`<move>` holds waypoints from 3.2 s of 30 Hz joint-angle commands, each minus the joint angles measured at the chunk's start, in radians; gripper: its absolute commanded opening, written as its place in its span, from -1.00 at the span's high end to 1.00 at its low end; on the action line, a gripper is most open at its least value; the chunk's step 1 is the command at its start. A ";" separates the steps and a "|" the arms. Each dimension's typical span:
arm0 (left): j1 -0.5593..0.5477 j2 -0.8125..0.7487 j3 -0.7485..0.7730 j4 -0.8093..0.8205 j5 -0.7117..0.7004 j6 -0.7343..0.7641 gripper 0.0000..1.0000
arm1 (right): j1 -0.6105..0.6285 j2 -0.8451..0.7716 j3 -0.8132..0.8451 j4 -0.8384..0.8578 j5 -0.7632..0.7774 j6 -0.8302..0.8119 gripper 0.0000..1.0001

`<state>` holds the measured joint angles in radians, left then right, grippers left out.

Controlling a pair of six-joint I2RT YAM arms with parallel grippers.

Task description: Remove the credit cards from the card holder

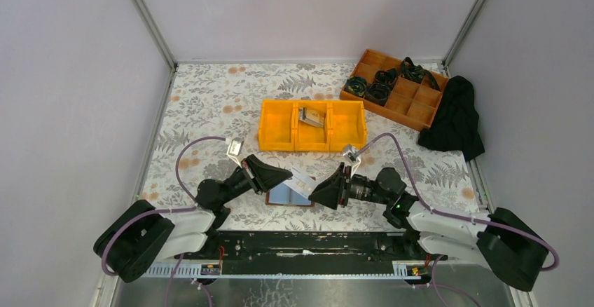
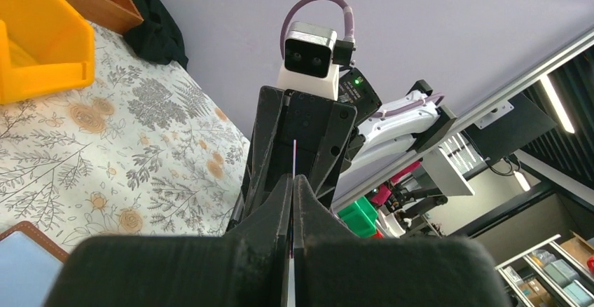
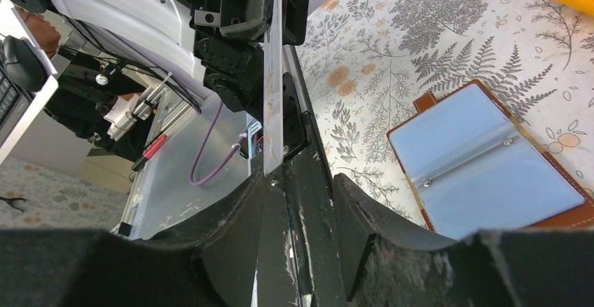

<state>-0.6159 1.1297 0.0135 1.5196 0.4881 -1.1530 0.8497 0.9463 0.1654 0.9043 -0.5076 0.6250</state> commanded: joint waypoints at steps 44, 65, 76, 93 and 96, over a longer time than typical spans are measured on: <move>-0.001 -0.038 0.050 -0.064 0.180 0.110 0.37 | 0.020 -0.065 0.195 -0.317 -0.106 -0.153 0.99; -0.001 -0.008 0.038 -0.045 0.152 0.107 1.00 | 0.020 -0.060 0.207 -0.311 -0.070 -0.167 1.00; 0.029 -0.131 0.013 -0.277 -0.022 0.117 1.00 | 0.020 -0.157 0.152 -0.424 0.332 -0.172 -0.34; 0.217 -0.475 0.121 -1.264 -0.447 0.257 1.00 | 0.271 0.320 0.371 -0.492 0.739 -0.257 -0.77; 0.255 -0.495 0.139 -1.333 -0.480 0.258 1.00 | 0.329 0.468 0.507 -0.543 0.855 -0.277 -1.00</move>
<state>-0.4015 0.6651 0.1036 0.3290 0.0948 -0.9237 1.1118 1.2861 0.5056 0.3916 0.1265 0.4080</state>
